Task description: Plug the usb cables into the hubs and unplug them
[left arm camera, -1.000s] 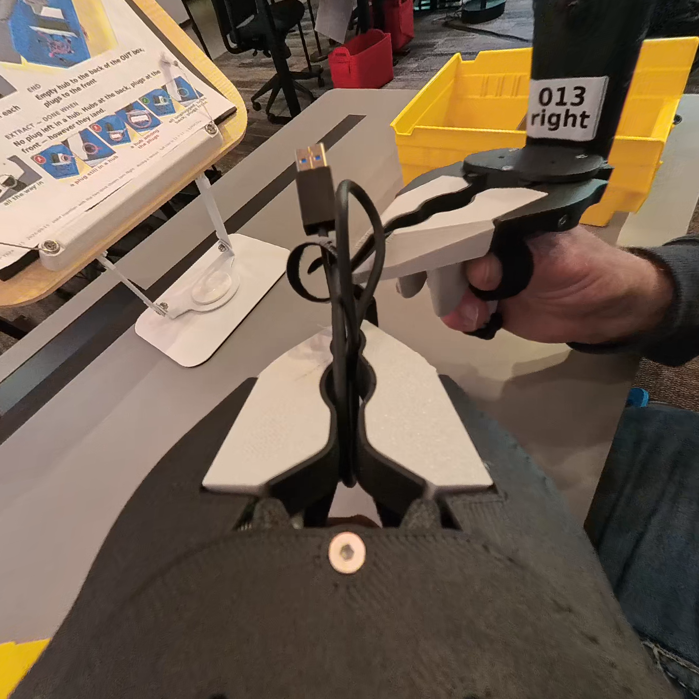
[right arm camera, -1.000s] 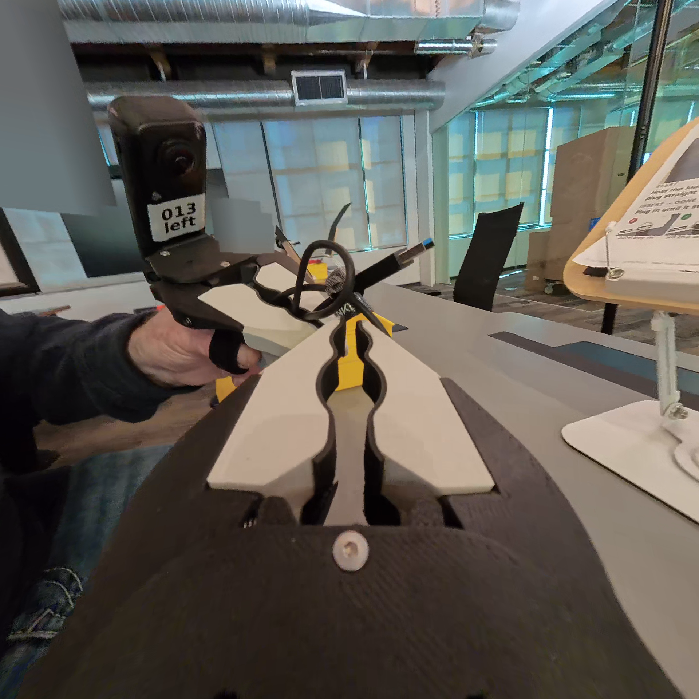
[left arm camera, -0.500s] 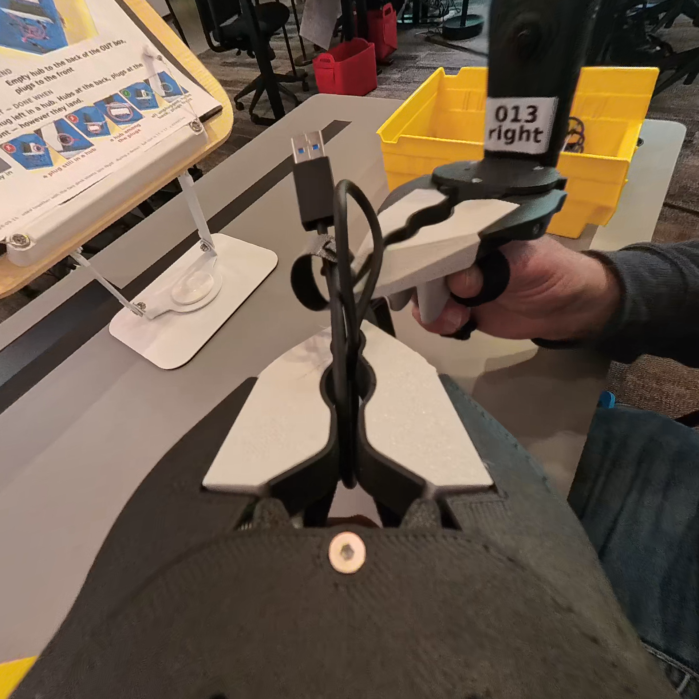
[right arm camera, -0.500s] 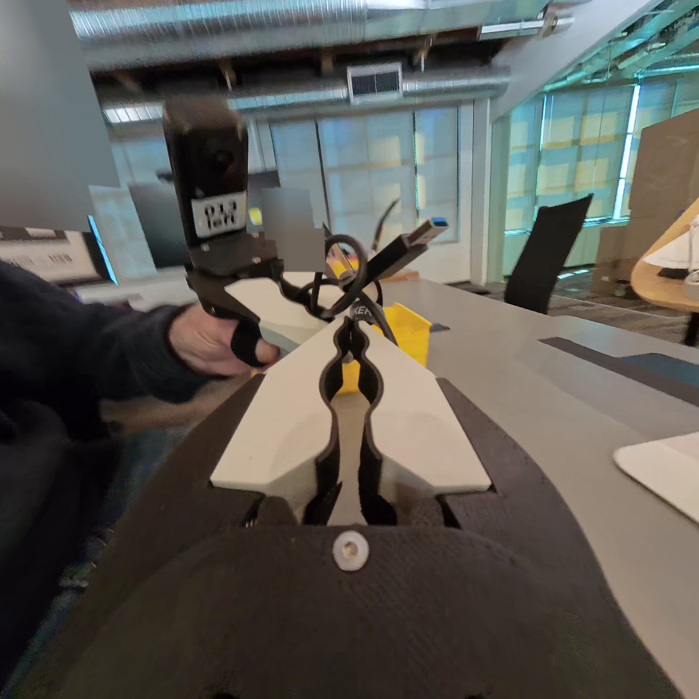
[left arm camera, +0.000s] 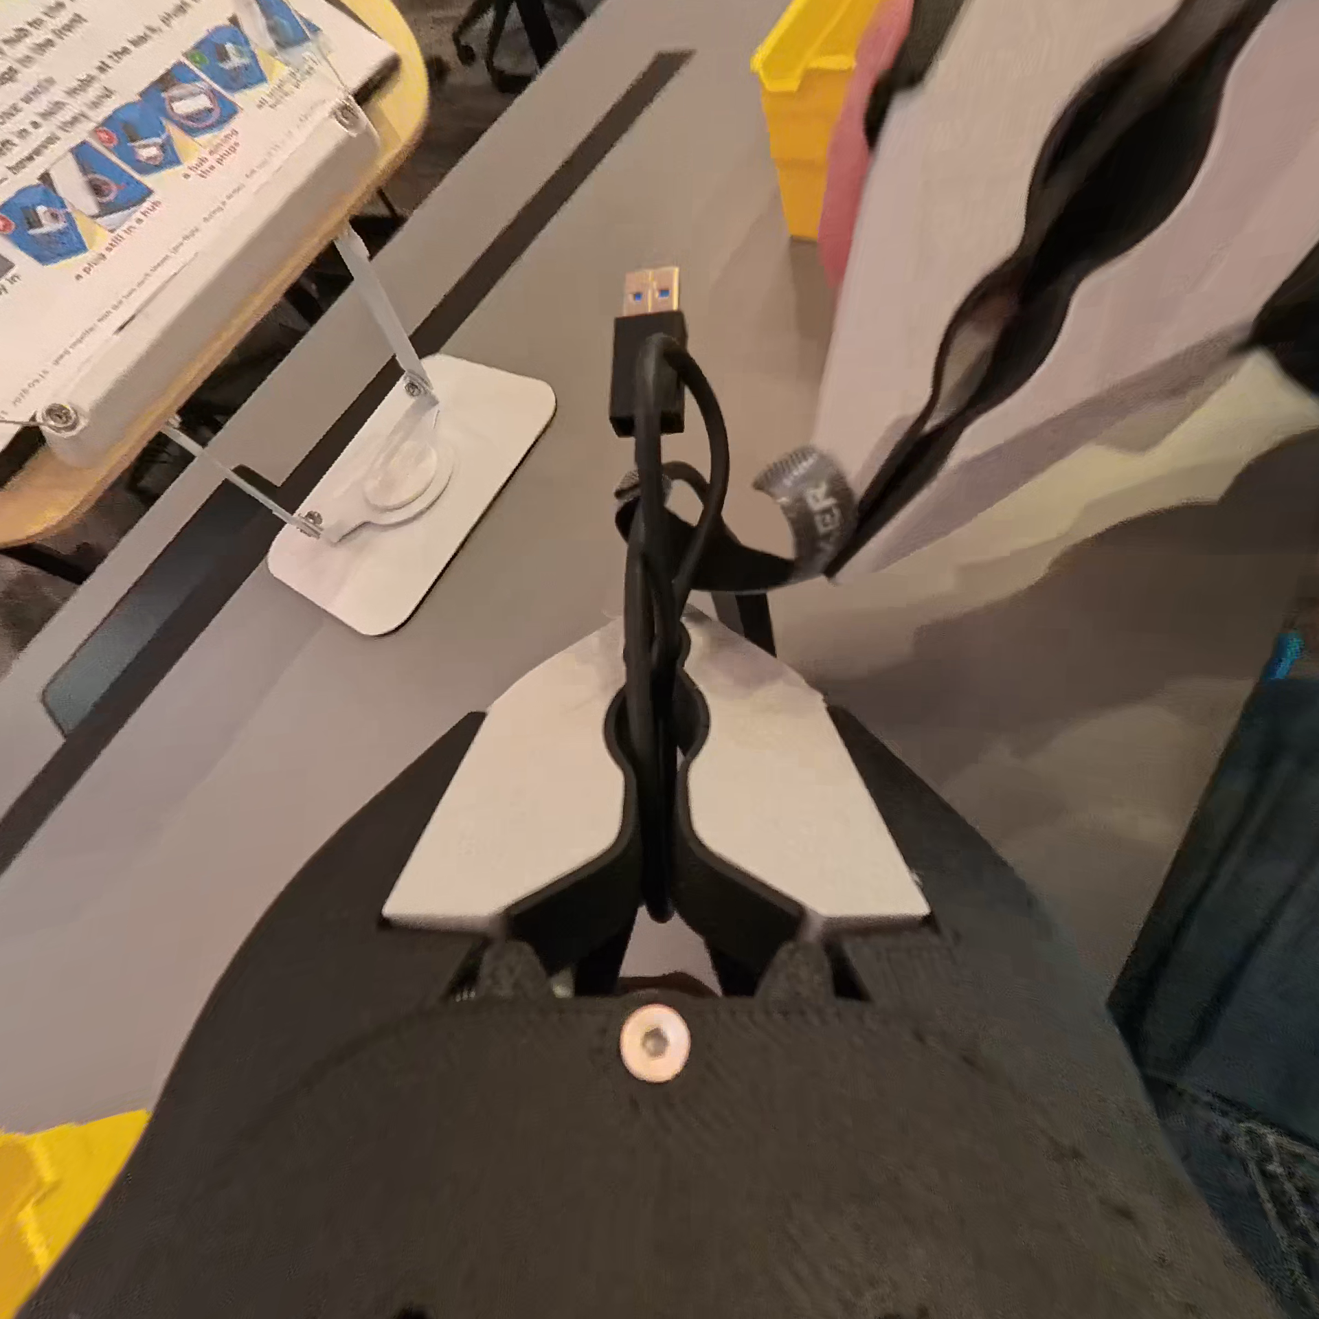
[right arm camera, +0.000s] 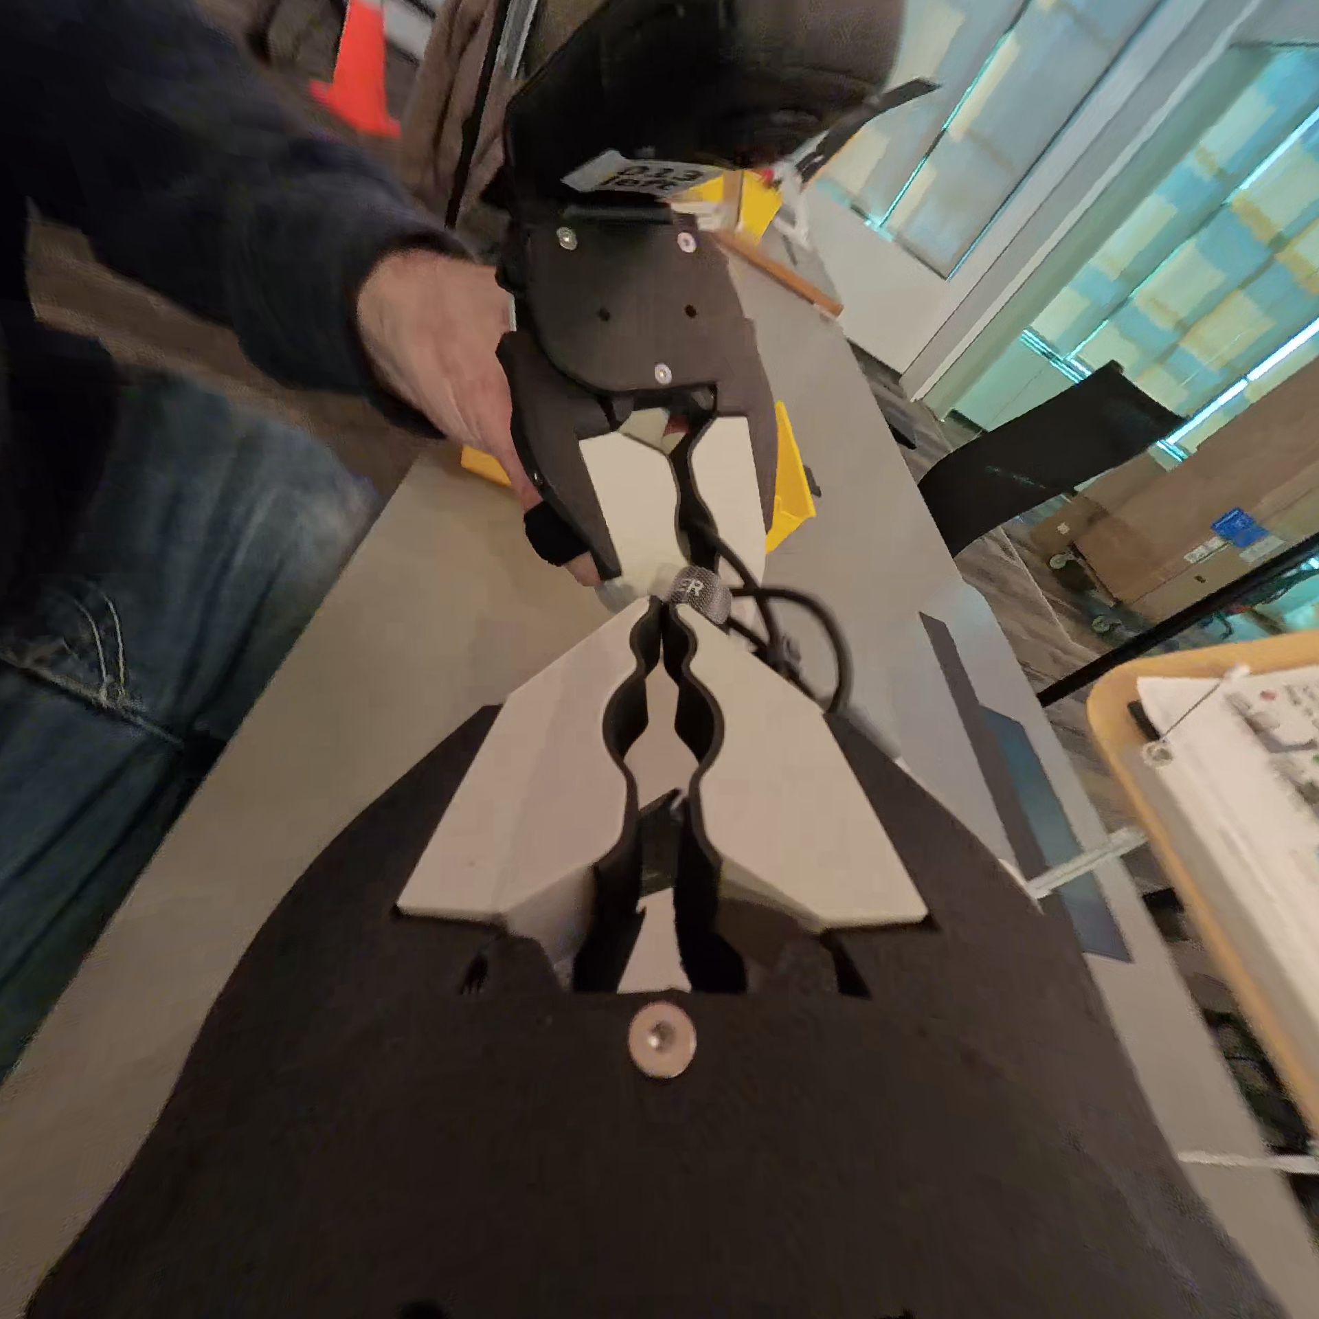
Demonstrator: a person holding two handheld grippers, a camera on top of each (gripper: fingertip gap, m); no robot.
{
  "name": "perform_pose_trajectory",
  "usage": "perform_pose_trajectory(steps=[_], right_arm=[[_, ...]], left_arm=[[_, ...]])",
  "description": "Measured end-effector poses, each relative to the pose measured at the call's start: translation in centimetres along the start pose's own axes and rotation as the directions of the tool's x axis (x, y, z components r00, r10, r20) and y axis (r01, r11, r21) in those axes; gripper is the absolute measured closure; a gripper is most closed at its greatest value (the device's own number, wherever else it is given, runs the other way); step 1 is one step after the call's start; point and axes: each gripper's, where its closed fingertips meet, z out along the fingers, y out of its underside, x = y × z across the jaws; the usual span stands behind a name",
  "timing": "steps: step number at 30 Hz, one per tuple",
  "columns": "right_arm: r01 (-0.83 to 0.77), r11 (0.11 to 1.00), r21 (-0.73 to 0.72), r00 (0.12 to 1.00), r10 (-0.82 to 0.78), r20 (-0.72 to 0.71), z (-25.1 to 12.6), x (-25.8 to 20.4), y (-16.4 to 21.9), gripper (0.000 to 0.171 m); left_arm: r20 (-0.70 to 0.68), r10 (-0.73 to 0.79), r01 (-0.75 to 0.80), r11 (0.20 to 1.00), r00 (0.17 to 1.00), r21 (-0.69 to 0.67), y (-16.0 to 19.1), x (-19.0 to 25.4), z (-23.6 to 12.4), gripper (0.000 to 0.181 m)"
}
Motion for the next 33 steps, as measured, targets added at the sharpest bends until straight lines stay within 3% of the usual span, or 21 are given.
perform_pose_trajectory(steps=[7,11,16,24,33], right_arm=[[0.123,0.988,-0.095,0.987,-0.112,0.117,0.3,0.3,-0.8,0.171],[-0.01,0.998,-0.058,0.982,0.021,0.186,0.2,1.1,-1.3,0.171],[-0.222,0.973,-0.064,0.944,0.231,0.237,0.4,1.8,-0.5,0.171],[-0.394,0.905,-0.161,0.882,0.422,0.21,0.6,2.3,1.2,0.171],[-0.374,0.847,-0.378,0.845,0.479,0.236,0.9,1.8,2.7,0.171]], left_arm=[[-0.052,0.138,-0.141,0.988,0.989,-0.067,0.6,1.6,0.2,0.181],[-0.069,0.309,-0.313,0.948,0.949,-0.06,0.4,2.6,0.0,0.181],[0.016,0.46,-0.457,0.886,0.888,-0.083,0.4,1.7,-0.3,0.181],[0.136,0.587,-0.572,0.809,0.798,-0.134,0.4,0.4,-0.3,0.181],[0.285,0.706,-0.695,0.702,0.648,-0.158,-0.7,-0.1,-0.8,0.181]])
